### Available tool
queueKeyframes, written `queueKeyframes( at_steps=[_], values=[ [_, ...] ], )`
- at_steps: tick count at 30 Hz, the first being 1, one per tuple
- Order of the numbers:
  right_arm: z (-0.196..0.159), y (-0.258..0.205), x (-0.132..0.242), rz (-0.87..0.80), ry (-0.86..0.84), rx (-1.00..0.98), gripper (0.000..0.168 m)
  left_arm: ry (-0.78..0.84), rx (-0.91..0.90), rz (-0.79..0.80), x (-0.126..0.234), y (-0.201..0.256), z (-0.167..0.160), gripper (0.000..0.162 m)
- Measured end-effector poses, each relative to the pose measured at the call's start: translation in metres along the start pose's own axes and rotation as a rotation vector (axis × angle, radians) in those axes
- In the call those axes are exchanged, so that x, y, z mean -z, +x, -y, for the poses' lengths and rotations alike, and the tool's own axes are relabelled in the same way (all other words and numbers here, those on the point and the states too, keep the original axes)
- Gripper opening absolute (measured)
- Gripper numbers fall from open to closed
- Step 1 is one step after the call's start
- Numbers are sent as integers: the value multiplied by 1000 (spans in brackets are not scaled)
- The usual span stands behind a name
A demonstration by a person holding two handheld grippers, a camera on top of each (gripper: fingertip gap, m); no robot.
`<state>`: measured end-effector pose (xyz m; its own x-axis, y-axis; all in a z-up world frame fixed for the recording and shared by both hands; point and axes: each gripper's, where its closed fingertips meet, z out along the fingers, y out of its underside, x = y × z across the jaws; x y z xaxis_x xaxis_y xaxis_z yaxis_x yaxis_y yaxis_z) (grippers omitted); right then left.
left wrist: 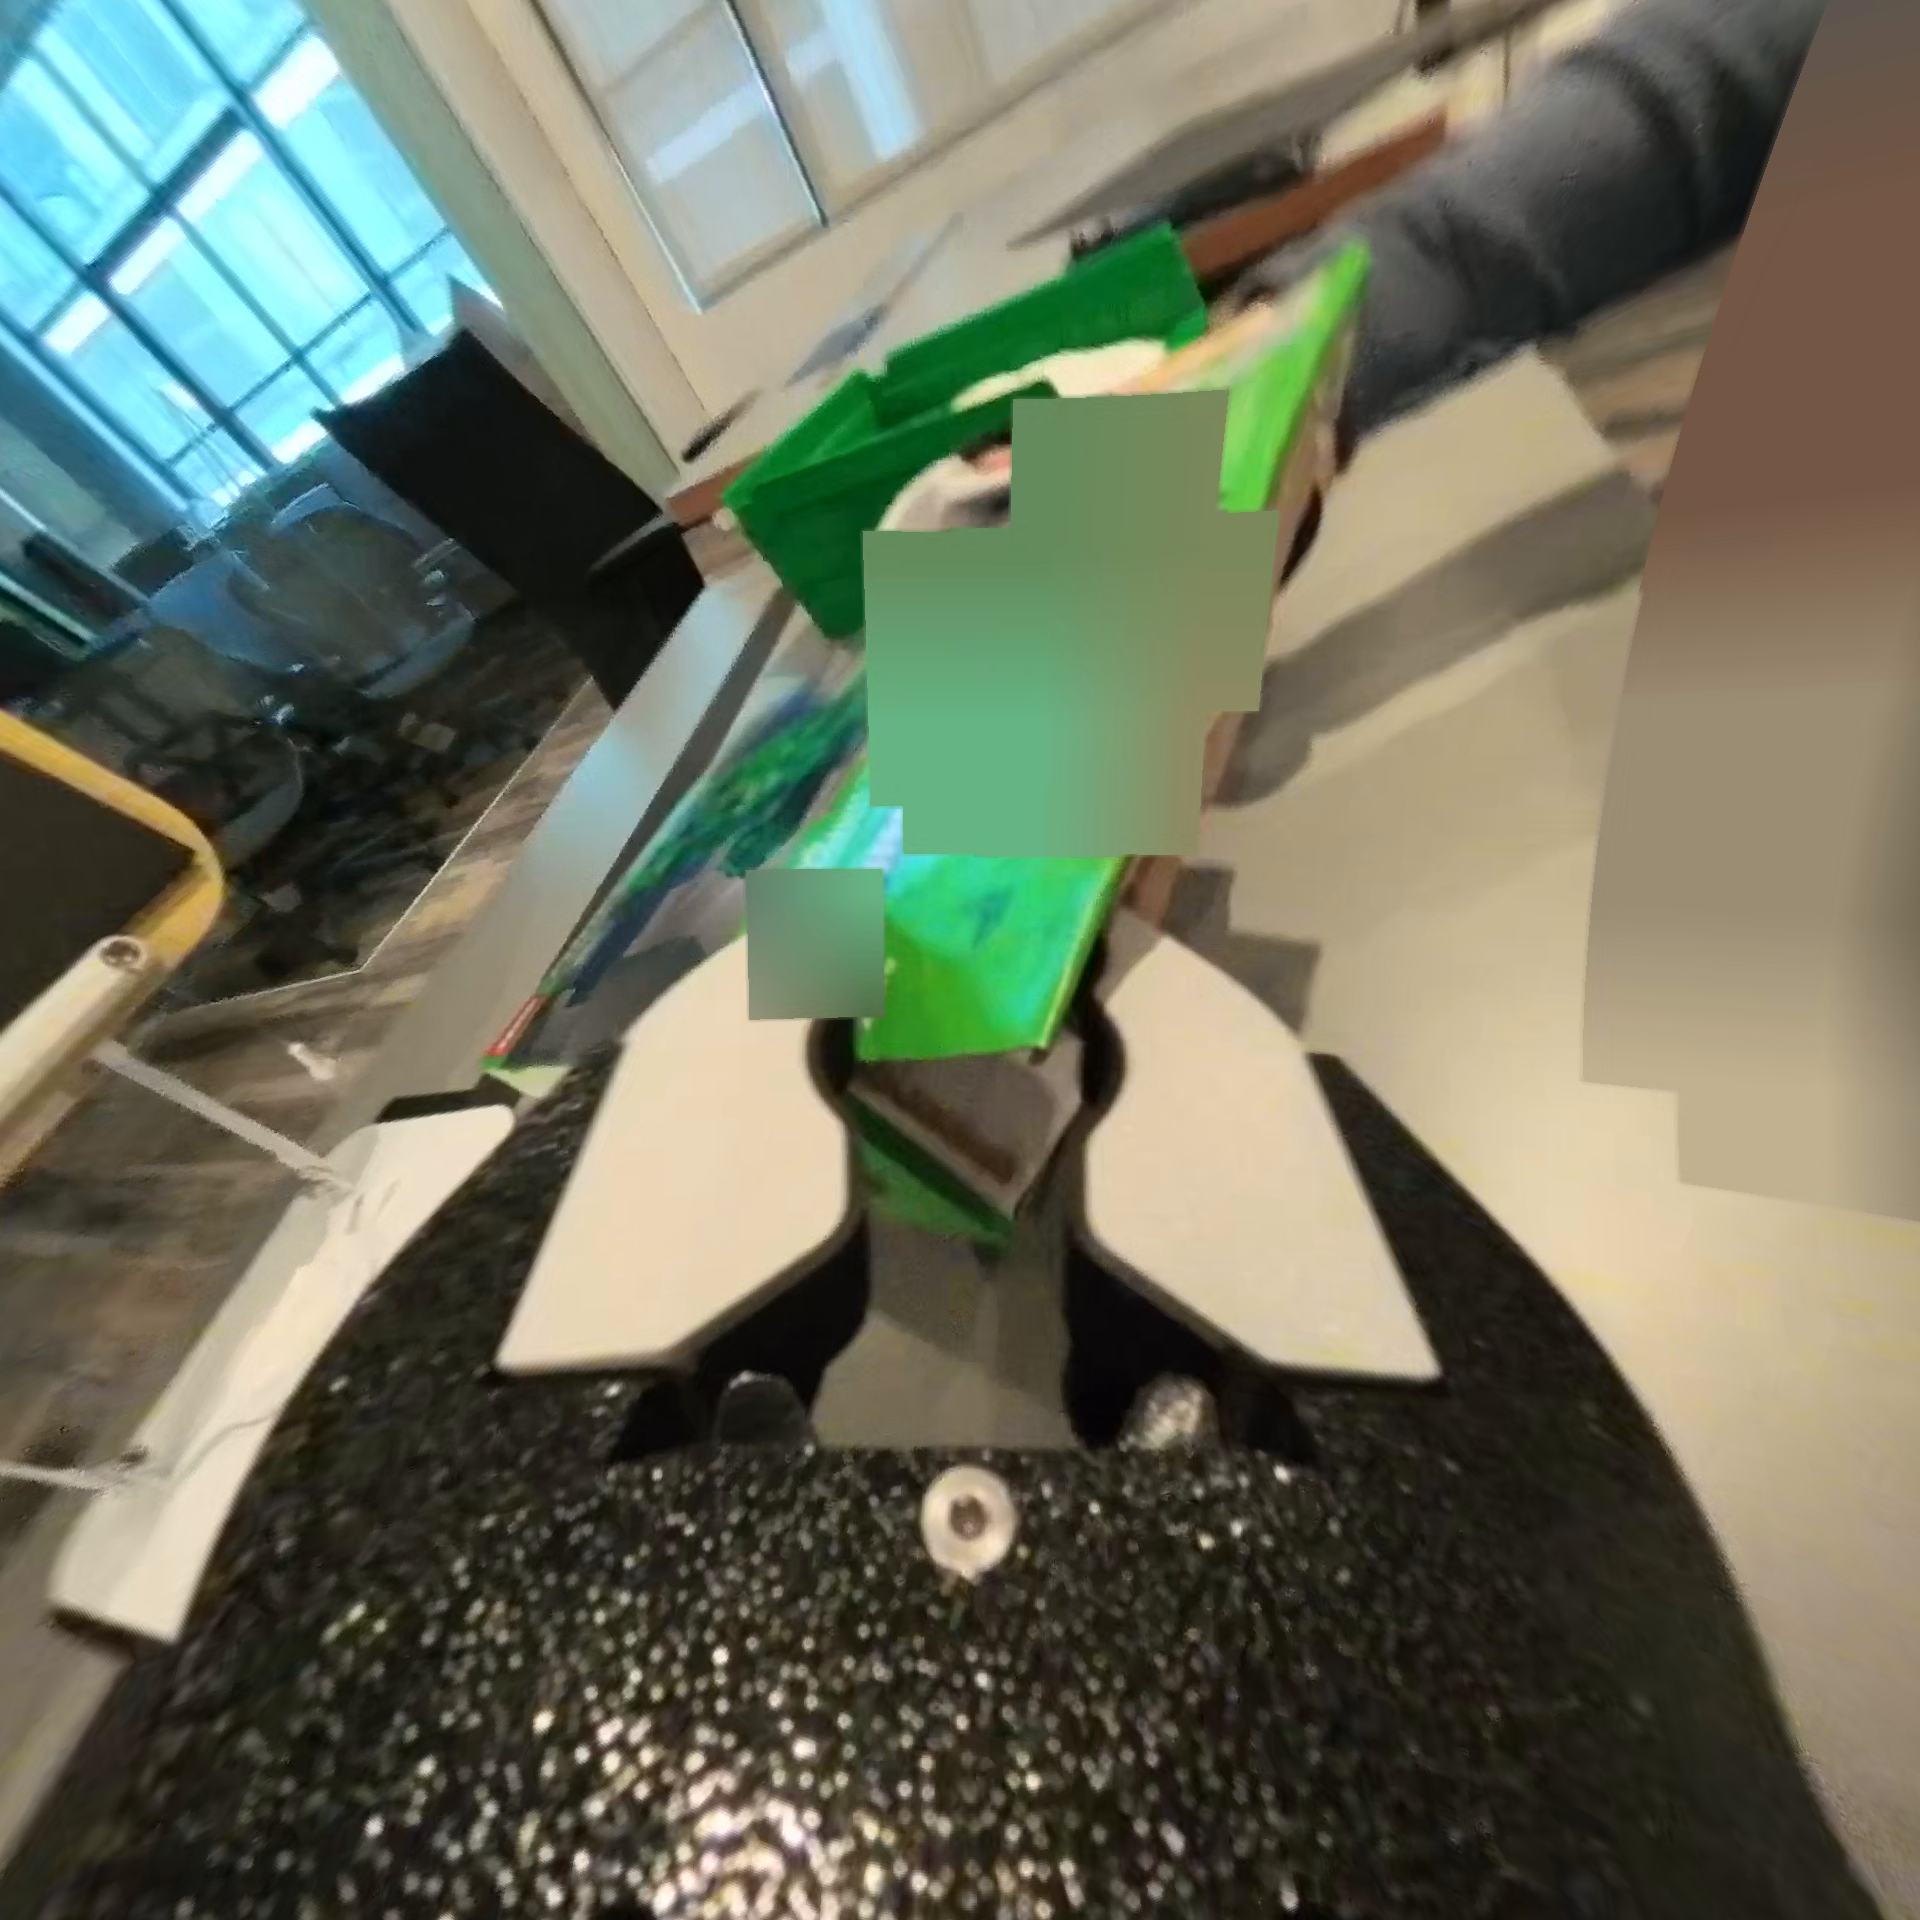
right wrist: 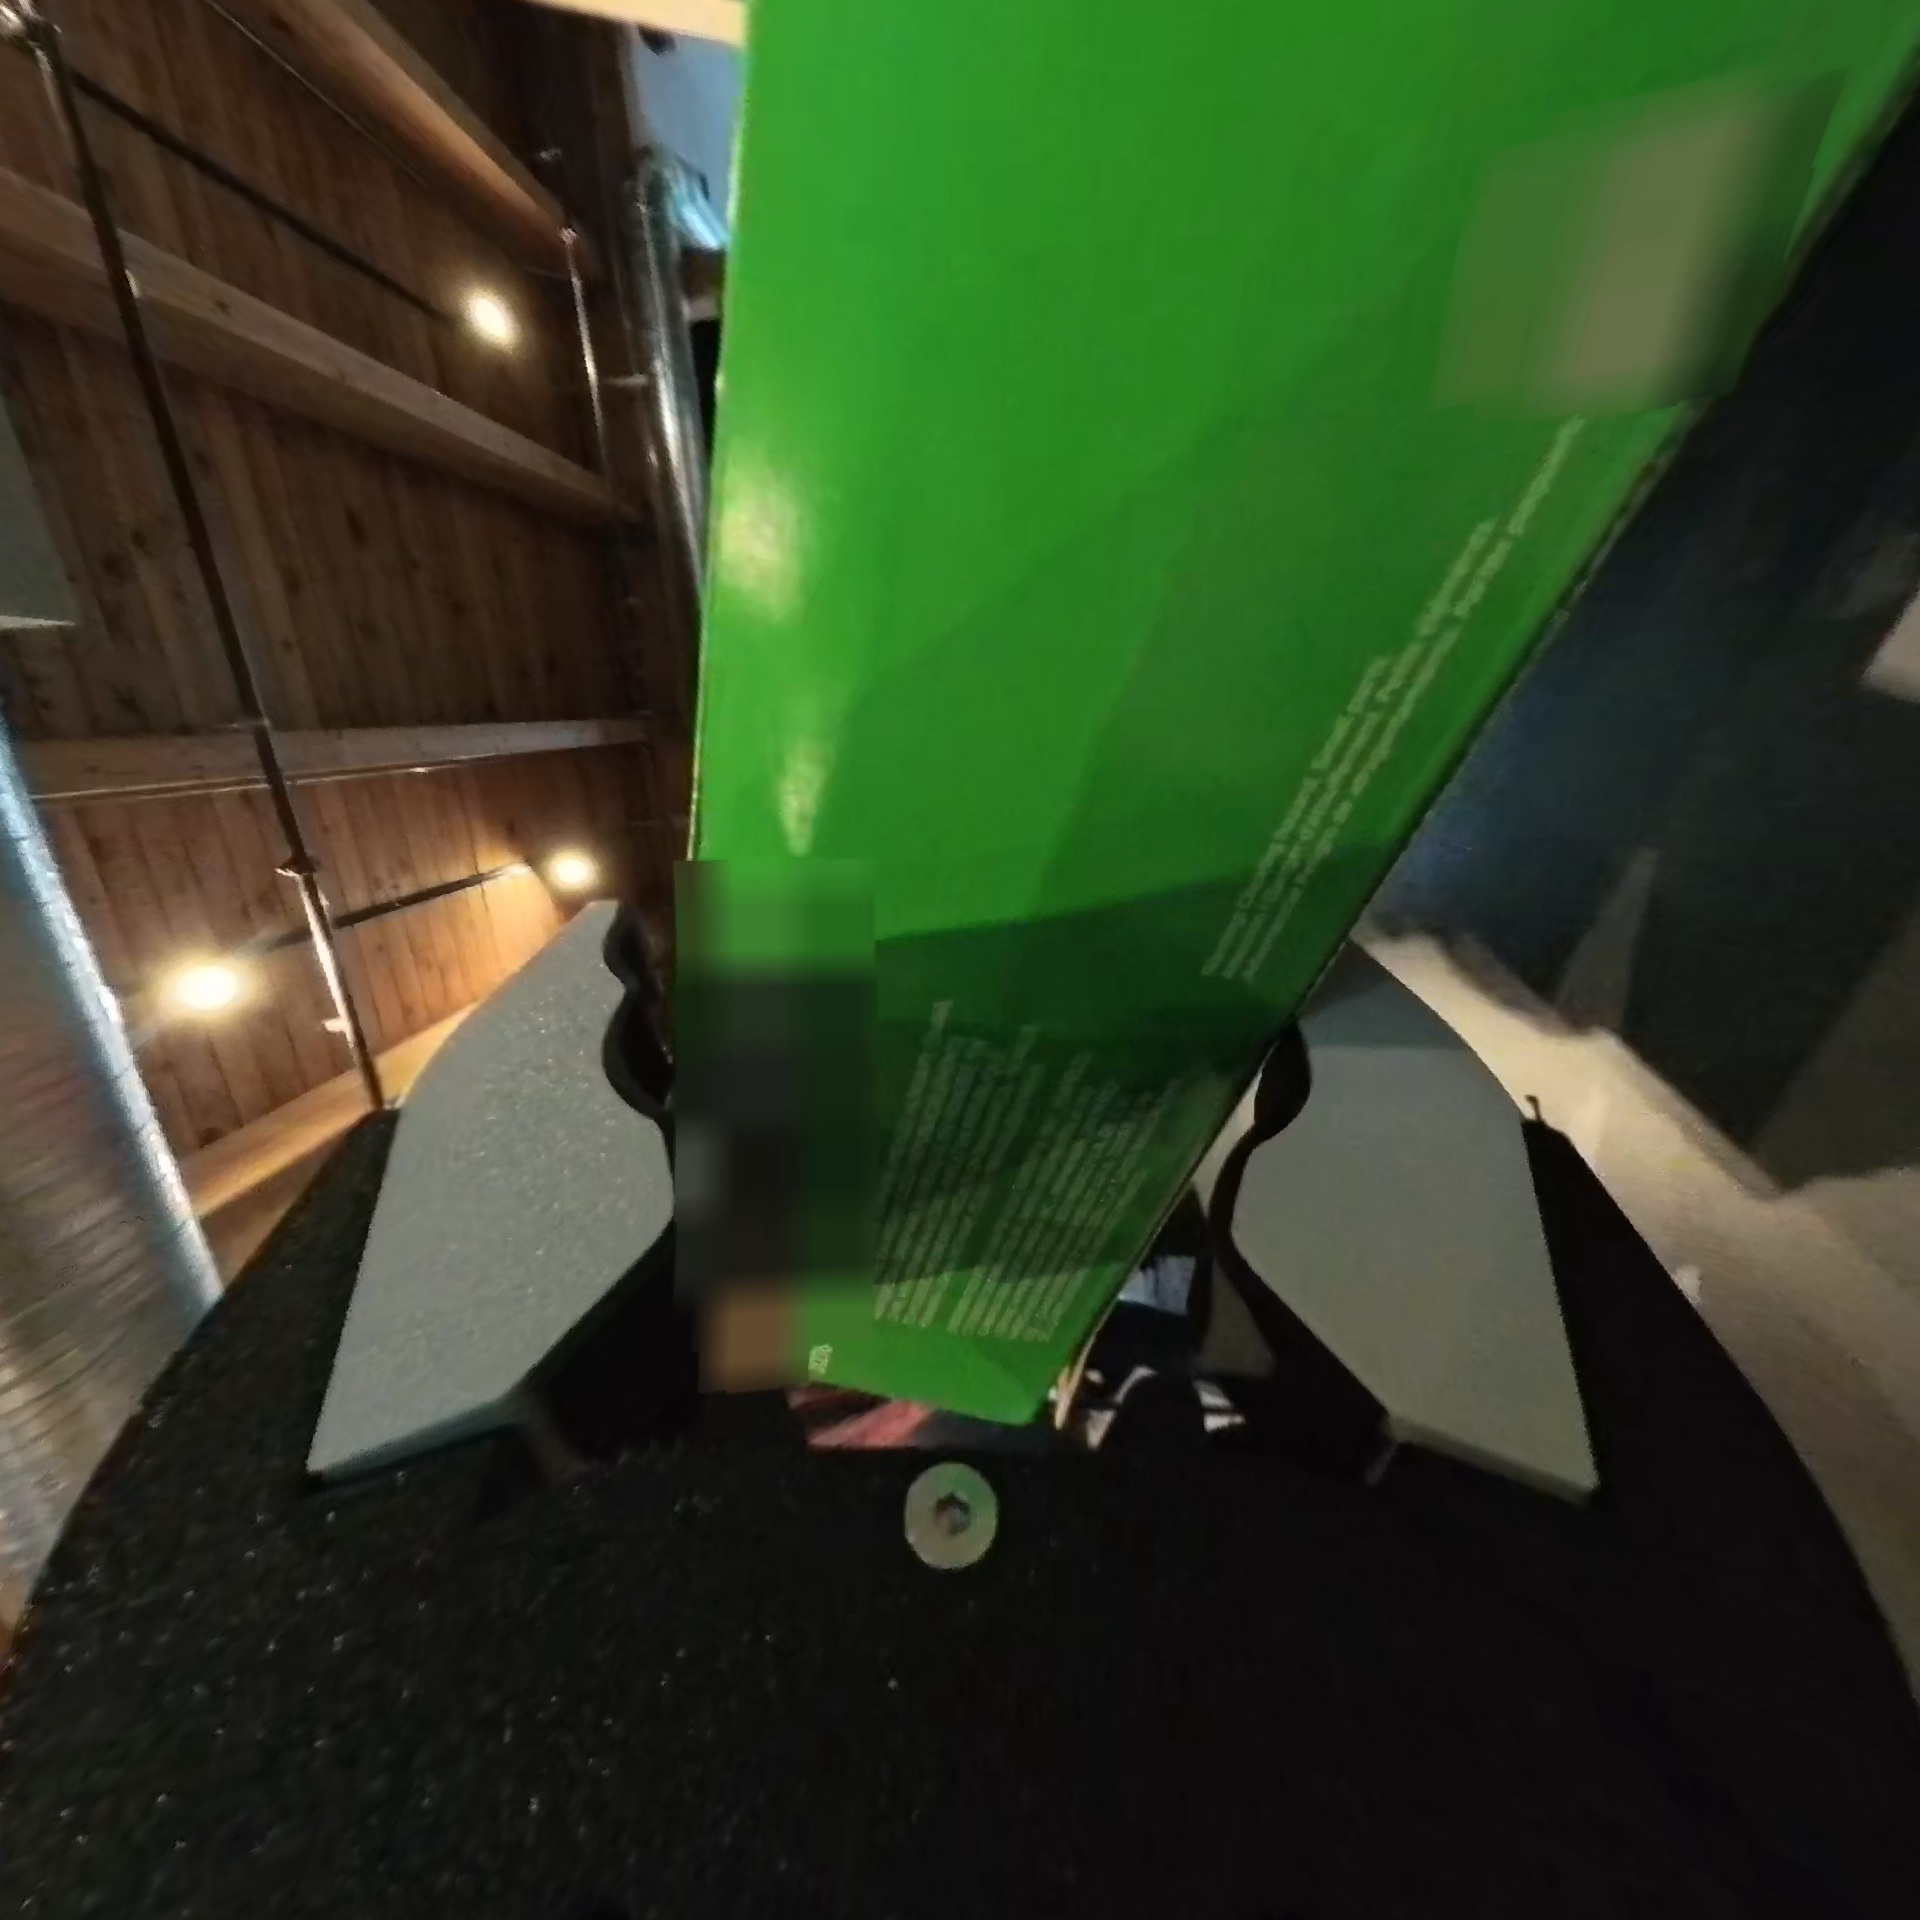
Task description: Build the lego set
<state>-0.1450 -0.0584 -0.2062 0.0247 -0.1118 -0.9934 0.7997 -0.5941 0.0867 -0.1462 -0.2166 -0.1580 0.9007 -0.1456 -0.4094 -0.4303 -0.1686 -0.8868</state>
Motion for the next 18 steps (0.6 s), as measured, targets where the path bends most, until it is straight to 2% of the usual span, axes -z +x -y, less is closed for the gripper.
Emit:
queueKeyframes(
  at_steps=[1,2,5,7,10,12,15,18],
  values=[
    [4,-1,2,25,20,-18,109,-43,-47,-10,1,4,-7,73],
    [9,-3,6,49,41,-35,106,-106,-76,-3,3,5,-16,95],
    [19,1,14,46,66,-11,105,-267,-20,-8,15,6,-45,102],
    [17,1,14,35,37,3,105,-213,194,-32,18,3,-49,103],
    [15,-1,12,41,20,-14,106,-36,708,-103,16,-15,-49,112],
    [13,1,12,31,6,-7,105,24,970,-130,12,-30,-61,116],
    [11,5,11,-9,-14,44,104,124,1209,-207,4,-42,-66,118],
    [9,5,11,-15,-30,45,104,77,1309,-243,-14,-43,-73,122]
  ],
)
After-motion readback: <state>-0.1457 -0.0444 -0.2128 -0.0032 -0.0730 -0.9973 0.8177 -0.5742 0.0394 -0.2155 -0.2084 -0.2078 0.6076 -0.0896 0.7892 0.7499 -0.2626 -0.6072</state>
